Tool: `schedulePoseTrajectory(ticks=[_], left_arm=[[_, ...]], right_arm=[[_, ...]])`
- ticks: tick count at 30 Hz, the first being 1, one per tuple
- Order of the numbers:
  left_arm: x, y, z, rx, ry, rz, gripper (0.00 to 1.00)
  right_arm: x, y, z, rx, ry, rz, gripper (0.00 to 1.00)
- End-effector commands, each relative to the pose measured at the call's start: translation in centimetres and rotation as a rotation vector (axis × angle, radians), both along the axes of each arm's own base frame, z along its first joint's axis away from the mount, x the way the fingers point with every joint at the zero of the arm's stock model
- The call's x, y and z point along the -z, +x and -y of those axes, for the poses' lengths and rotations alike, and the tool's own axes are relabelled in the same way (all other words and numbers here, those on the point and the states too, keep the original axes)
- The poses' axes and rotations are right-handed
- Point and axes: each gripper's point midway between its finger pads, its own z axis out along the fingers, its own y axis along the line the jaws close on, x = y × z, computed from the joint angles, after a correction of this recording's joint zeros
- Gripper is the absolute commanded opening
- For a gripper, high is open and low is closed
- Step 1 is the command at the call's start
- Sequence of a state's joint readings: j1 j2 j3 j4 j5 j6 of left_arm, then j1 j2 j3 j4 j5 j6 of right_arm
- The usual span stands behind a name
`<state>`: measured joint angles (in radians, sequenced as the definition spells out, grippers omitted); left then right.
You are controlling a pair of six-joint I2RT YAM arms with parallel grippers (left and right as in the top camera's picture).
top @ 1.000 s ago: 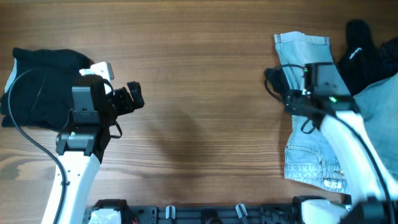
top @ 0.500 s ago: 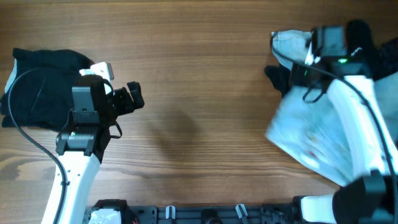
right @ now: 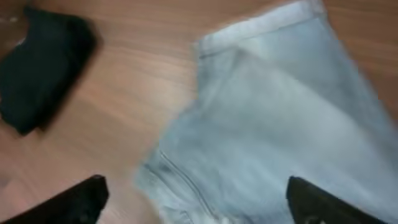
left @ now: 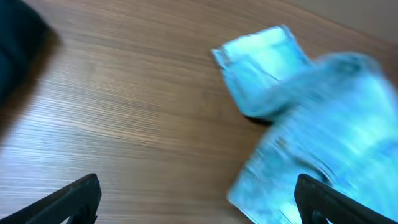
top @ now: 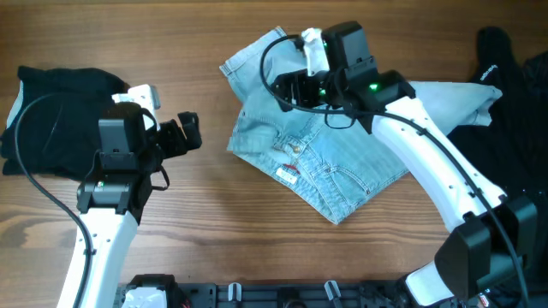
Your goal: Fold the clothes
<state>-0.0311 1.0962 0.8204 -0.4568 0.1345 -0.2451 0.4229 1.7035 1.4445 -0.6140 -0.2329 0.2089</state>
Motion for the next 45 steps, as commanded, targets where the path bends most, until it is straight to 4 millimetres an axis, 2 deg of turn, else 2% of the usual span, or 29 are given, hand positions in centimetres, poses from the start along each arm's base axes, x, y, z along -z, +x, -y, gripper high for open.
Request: schedulePoseTrajectory(ticks=[1, 2, 6, 8, 13, 14, 15, 16, 18, 19, 21, 22, 23, 24, 25, 26, 29, 30, 31, 32, 34, 37, 39, 41, 45], left_arm=[[-0.3, -0.9, 4.1, 0.176, -0.161, -0.035, 1.00], [0.8, -1.3, 4.6, 0.165, -0.190, -0.096, 1.00], [7.3, -2.1, 7.3, 0.073, -0.304, -0.388, 1.00], [10.5, -2.0, 9.3, 0.059, -0.360, -0.501, 1.00], [15.1, 0.4, 13.9, 0.156, -0.439, -0.517, 1.00], [15.8, 0.7, 14.4, 0.169, -0.437, -0.513, 0.95], [16.1, 0.9, 14.7, 0.180, -0.436, -0.506, 0.58], [15.8, 1.2, 14.7, 0.185, -0.438, -0.487, 0.04], [13.1, 2.2, 12.8, 0.181, -0.429, -0.440, 0.04], [11.1, 2.2, 10.7, 0.161, -0.412, -0.427, 0.04], [6.3, 1.4, 4.5, 0.029, -0.398, -0.414, 0.04], [4.3, 0.6, 1.6, -0.044, -0.403, -0.398, 0.04], [2.9, -0.4, -0.8, -0.113, -0.414, -0.383, 0.04], [1.7, -1.6, -3.3, -0.199, -0.431, -0.365, 0.04], [1.1, -3.3, -5.4, -0.281, -0.450, -0.367, 0.04], [1.0, -4.4, -6.2, -0.320, -0.459, -0.382, 0.04], [2.0, -7.1, -6.6, -0.336, -0.436, -0.479, 0.04], [2.9, -8.5, -7.1, -0.379, -0.399, -0.546, 0.04], [3.2, -9.1, -7.3, -0.396, -0.377, -0.568, 0.04], [3.3, -9.3, -7.6, -0.408, -0.361, -0.579, 0.04], [3.3, -9.3, -7.7, -0.411, -0.356, -0.575, 0.04], [3.3, -9.1, -7.8, -0.410, -0.354, -0.566, 0.04], [3.3, -9.1, -7.8, -0.411, -0.354, -0.567, 0.04], [3.3, -9.1, -7.8, -0.411, -0.354, -0.567, 0.04], [3.3, -9.1, -7.8, -0.411, -0.354, -0.567, 0.04]], right_arm=[[0.3, 0.9, 9.1, 0.363, -0.207, -0.023, 1.00], [0.5, 0.1, 11.5, 0.409, -0.230, -0.074, 1.00], [2.0, -2.8, 16.4, 0.479, -0.308, -0.230, 1.00], [2.4, -3.8, 17.6, 0.499, -0.325, -0.278, 1.00], [2.6, -4.2, 18.1, 0.507, -0.332, -0.299, 1.00], [2.6, -4.3, 18.1, 0.507, -0.334, -0.302, 1.00], [2.6, -4.4, 18.1, 0.507, -0.336, -0.306, 1.00], [2.7, -4.6, 18.2, 0.507, -0.340, -0.316, 0.99], [2.8, -4.9, 18.3, 0.509, -0.344, -0.330, 1.00], [2.8, -5.0, 18.3, 0.509, -0.345, -0.331, 1.00], [2.8, -4.8, 17.9, 0.490, -0.328, -0.326, 1.00], [2.6, -4.3, 16.4, 0.387, -0.280, -0.306, 1.00], [2.0, -3.6, 13.9, 0.222, -0.201, -0.256, 0.99], [1.1, -2.6, 12.0, 0.140, -0.121, -0.197, 0.95], [0.4, -1.7, 10.9, 0.115, -0.080, -0.150, 0.93], [-0.3, -1.1, 9.7, 0.084, -0.039, -0.113, 0.93], [-0.2, -0.5, 4.8, -0.058, 0.086, -0.092, 0.93], [0.6, -0.4, 1.7, -0.141, 0.140, -0.096, 0.93], [1.3, -0.3, 0.2, -0.177, 0.156, -0.092, 0.93], [1.9, 0.1, -1.1, -0.201, 0.159, -0.078, 0.94], [3.5, 2.3, -5.1, -0.195, 0.196, -0.014, 0.99], [6.2, 4.4, -9.6, -0.151, 0.272, 0.018, 0.99], [8.5, 4.6, -11.7, -0.143, 0.311, -0.006, 0.95], [11.7, 4.2, -13.1, -0.131, 0.313, -0.052, 0.91], [14.6, 3.6, -14.4, -0.128, 0.303, -0.087, 0.89]])
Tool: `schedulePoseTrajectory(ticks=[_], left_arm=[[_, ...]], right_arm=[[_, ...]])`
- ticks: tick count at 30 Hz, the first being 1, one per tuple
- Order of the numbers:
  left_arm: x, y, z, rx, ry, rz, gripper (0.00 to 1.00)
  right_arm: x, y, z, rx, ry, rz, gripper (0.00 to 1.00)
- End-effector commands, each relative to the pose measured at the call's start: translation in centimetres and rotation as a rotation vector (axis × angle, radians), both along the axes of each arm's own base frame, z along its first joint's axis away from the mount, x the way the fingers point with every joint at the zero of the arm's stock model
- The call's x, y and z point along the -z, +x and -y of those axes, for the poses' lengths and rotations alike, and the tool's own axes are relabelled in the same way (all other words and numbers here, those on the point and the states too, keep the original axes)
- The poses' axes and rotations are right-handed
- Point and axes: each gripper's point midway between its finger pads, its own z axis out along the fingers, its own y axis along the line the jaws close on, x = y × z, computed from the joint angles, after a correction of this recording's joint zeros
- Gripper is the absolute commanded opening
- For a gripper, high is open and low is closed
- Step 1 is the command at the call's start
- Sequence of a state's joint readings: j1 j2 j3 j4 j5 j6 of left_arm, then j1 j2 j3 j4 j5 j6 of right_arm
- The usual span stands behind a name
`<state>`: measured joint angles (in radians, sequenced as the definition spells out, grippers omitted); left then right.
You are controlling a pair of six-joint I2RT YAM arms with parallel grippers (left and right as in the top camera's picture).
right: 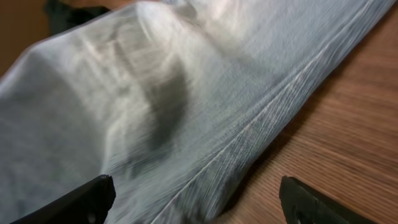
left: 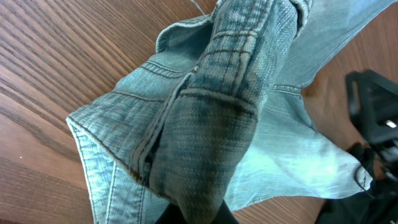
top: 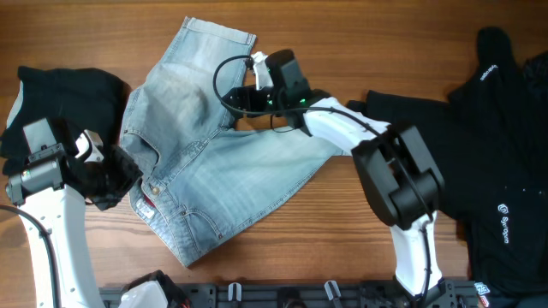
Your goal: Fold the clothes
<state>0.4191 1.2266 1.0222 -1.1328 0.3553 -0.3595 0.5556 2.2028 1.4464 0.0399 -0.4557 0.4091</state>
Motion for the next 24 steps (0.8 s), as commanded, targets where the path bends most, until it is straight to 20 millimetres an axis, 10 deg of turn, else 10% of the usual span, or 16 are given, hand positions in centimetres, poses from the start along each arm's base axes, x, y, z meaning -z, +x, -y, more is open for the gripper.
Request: schedulePoseTrajectory(ticks=[1, 8, 12, 14, 19, 24], left_arm=[[-0.1, 0.0, -0.3, 0.008, 0.015, 0.005, 0.04], [-0.1, -0.1, -0.2, 0.009, 0.014, 0.002, 0.04], [-0.1, -0.1, -0.2, 0.008, 0.013, 0.001, 0.04], [-0.3, 0.7, -0.5, 0.007, 0.028, 0.033, 0.04], [-1.7, 9.0, 0.0, 0.092, 0.110, 0.303, 0.04], [0.9, 15.0, 3.9, 0.235, 0.113, 0.395, 0.04]], right_arm=[[1.4, -0.4, -0.9, 0.014, -0.002, -0.031, 0.87], [5.5, -1.7, -1.9, 0.137, -0.054, -0.144, 0.67], [4.4, 0.3, -2.1, 0.176, -0.001, -0.069, 0.04], [3.2, 2.6, -0.8, 0.234, 0.030, -0.060, 0.04], [-2.6, 9.7, 11.6, 0.472, 0.044, -0.039, 0.04], [-0.9, 8.4, 19.0, 0.587, -0.097, -0.186, 0.04]])
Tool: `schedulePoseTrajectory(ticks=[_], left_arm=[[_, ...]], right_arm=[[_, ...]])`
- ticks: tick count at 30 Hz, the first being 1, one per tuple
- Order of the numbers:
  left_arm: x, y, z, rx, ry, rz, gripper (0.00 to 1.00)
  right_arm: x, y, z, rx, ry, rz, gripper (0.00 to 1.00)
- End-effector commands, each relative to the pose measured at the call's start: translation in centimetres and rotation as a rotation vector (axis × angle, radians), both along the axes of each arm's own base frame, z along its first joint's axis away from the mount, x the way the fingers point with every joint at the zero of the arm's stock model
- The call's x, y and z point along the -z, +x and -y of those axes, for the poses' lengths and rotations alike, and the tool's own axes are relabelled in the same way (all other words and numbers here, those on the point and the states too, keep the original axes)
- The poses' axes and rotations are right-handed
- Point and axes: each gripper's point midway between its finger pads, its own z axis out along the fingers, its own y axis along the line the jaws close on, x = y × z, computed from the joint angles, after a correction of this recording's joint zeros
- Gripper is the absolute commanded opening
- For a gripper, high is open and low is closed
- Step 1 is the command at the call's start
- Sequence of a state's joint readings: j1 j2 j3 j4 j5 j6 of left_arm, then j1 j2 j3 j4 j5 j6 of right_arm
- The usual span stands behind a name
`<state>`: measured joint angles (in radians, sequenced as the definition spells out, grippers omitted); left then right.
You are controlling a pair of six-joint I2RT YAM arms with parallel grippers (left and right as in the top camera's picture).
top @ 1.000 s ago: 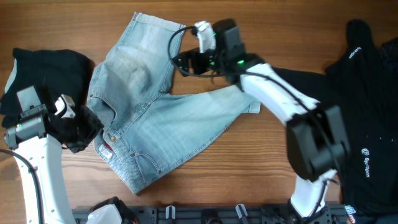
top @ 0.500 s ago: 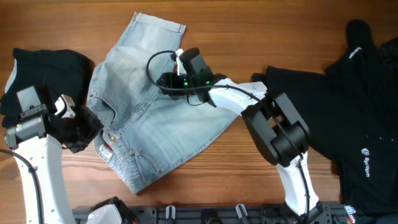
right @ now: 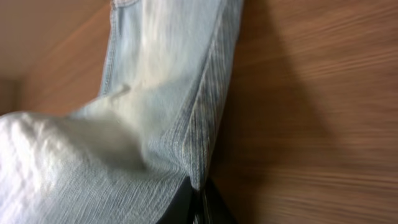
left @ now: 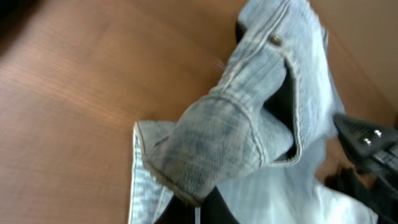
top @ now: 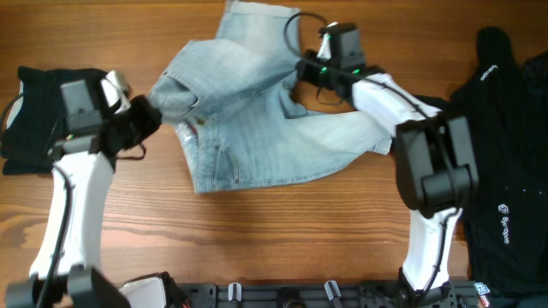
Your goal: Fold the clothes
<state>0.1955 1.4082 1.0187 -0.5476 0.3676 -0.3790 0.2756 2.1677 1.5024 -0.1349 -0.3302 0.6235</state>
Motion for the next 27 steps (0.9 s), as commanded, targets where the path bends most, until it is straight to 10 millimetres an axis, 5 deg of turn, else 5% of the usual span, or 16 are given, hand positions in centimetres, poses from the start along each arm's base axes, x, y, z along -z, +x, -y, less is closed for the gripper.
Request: schedulePoseTrajectory(ticks=[1, 3, 4, 7, 11, 12, 15, 17, 18, 20, 24, 27], left_arm=[[2.0, 2.8, 0.6, 0.024, 0.017, 0.019, 0.04], [2.8, 3.7, -0.2, 0.004, 0.034, 0.028, 0.04], [2.8, 4.7, -1.2, -0.026, 0.075, 0.057, 0.04], [0.2, 7.9, -2.3, -0.053, 0.120, 0.229, 0.18], [-4.2, 10.5, -4.0, -0.092, 0.160, 0.414, 0.16], [-4.3, 10.1, -4.5, -0.102, 0.136, 0.373, 0.34], [-0.3, 5.2, -0.3, 0.020, -0.053, 0.081, 0.53], [3.3, -0.4, 2.6, 0.059, -0.132, -0.206, 0.71], [4.7, -3.7, 4.7, 0.097, -0.153, -0.353, 0.77], [6.5, -7.2, 7.6, 0.167, -0.157, -0.487, 0.88], [10.5, -12.5, 11.2, 0.086, -0.172, -0.701, 0.85], [12.6, -13.6, 11.0, -0.135, -0.173, -0.774, 0.81]], right_arm=[[1.0, -1.1, 4.8, 0.104, -0.129, -0.101, 0.09], [2.1, -2.6, 6.2, 0.094, -0.180, -0.173, 0.56], [1.8, -3.2, 7.0, 0.068, -0.212, -0.179, 0.64], [-1.9, -3.6, 10.0, 0.094, -0.287, -0.133, 0.67], [-9.4, -7.0, 15.2, 0.138, -0.444, -0.080, 0.73], [-10.5, -9.6, 16.9, 0.163, -0.488, -0.138, 0.81], [-9.8, -15.1, 18.9, 0.192, -0.500, -0.350, 0.93], [-8.5, -17.6, 19.4, 0.205, -0.479, -0.474, 1.00], [-7.8, -18.6, 19.5, 0.199, -0.458, -0.522, 1.00], [-7.5, -18.9, 20.0, 0.215, -0.436, -0.539, 1.00], [-7.5, -18.7, 20.5, 0.232, -0.403, -0.541, 1.00], [-7.5, -18.6, 20.5, 0.229, -0.404, -0.536, 1.00]])
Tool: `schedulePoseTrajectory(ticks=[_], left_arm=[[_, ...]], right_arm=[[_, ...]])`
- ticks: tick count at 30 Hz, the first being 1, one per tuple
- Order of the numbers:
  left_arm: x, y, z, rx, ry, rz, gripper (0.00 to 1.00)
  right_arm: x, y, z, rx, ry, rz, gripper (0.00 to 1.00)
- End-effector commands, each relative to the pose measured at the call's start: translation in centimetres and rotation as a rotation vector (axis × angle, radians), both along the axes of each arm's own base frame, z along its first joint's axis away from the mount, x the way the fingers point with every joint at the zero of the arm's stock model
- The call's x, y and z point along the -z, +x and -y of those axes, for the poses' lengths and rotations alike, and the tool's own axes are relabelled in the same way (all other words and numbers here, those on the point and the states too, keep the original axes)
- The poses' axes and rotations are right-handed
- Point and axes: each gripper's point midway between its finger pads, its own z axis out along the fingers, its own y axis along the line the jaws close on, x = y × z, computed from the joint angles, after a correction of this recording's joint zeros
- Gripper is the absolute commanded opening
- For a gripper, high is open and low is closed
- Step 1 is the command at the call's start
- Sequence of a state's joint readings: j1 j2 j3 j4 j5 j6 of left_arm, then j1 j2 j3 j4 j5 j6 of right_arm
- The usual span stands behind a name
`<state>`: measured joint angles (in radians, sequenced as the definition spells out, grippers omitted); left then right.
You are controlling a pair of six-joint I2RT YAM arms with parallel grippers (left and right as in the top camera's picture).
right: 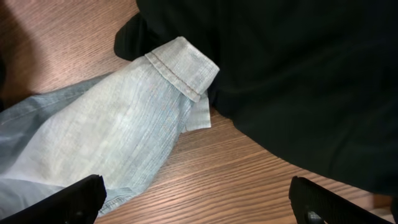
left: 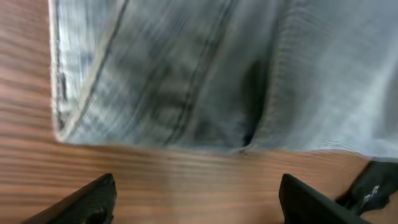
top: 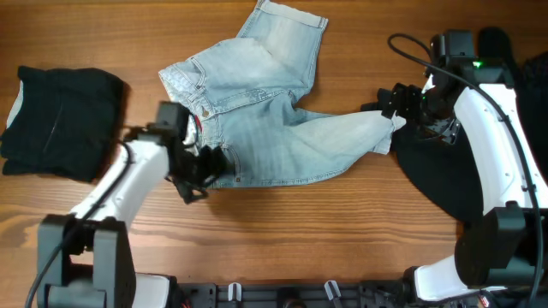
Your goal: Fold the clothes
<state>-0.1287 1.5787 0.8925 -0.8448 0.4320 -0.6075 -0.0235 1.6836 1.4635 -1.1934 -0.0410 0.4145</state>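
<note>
Light-blue denim shorts [top: 257, 111] lie spread flat mid-table, waistband to the left, one leg pointing up, the other reaching right. My left gripper [top: 208, 165] sits at the shorts' lower left edge; in its wrist view it [left: 198, 202] is open over bare wood, with the denim [left: 205, 74] just ahead. My right gripper [top: 396, 101] hovers by the right leg's cuff [right: 180, 62], also open [right: 199, 202] and empty.
A folded black cloth [top: 60, 120] lies at the left edge. A large black garment [top: 514, 128] covers the right side, its edge [right: 298, 74] touching the denim cuff. Bare wooden table [top: 300, 239] runs along the front.
Both grippers have let go of the shorts and stand open. The shorts now lie flat. The left gripper is at their lower edge; the right one has shifted right, toward the black garment.
First the shorts lay crumpled mid-table with both grippers open. Then the left gripper was shut on the waistband at the left. Later both grippers held the shorts stretched out. Now the shorts lie flat and released.
</note>
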Motion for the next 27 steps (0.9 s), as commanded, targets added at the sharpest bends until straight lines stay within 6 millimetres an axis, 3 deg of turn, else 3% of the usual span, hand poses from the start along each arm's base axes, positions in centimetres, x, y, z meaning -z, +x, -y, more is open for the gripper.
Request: schedulePoseTrajectory(ticks=[1, 3, 4, 5, 7, 8, 13, 17, 20, 24, 26, 27], left_arm=[[2.3, -1.4, -1.0, -0.329, 0.109, -0.144, 0.81], [3.0, -0.3, -2.4, -0.435, 0.184, -0.108, 0.80], [3.1, 0.6, -3.3, -0.449, 0.226, -0.061, 0.73], [3.2, 1.3, -4.2, -0.461, 0.274, -0.018, 0.56], [3.4, 1.8, -5.4, -0.474, 0.341, 0.019, 0.07], [3.5, 1.8, -5.5, -0.469, 0.346, 0.019, 0.04], [3.3, -0.2, -6.3, -0.396, 0.378, -0.038, 0.04], [1.8, -2.9, -9.0, -0.367, 0.443, -0.094, 0.04], [1.4, -2.7, -9.2, -0.340, 0.436, -0.068, 0.04], [1.4, -2.6, -9.3, -0.342, 0.435, -0.064, 0.04], [1.4, -2.5, -9.2, -0.342, 0.435, -0.061, 0.04], [1.4, -2.5, -9.2, -0.342, 0.434, -0.061, 0.04]], right_arm=[[0.5, 0.0, -0.3, 0.003, 0.021, -0.013, 1.00], [0.5, 0.0, -0.3, 0.003, 0.021, -0.013, 1.00], [0.5, -0.1, -0.3, 0.003, 0.021, -0.014, 1.00], [0.5, -0.1, -0.3, 0.004, 0.021, -0.017, 1.00], [0.5, -0.5, -0.3, 0.004, 0.021, -0.034, 1.00], [0.6, -0.7, -0.3, 0.005, 0.021, -0.041, 1.00], [1.7, -2.2, -0.9, 0.004, 0.054, -0.100, 1.00], [5.8, -5.0, -2.5, 0.001, 0.151, -0.192, 1.00], [8.3, -5.4, -3.5, 0.051, 0.210, -0.188, 0.98], [9.5, -6.0, -4.9, 0.050, 0.295, -0.188, 0.82], [9.7, -6.1, -4.9, 0.049, 0.295, -0.191, 0.64], [9.9, -6.1, -4.9, 0.046, 0.295, -0.185, 0.49]])
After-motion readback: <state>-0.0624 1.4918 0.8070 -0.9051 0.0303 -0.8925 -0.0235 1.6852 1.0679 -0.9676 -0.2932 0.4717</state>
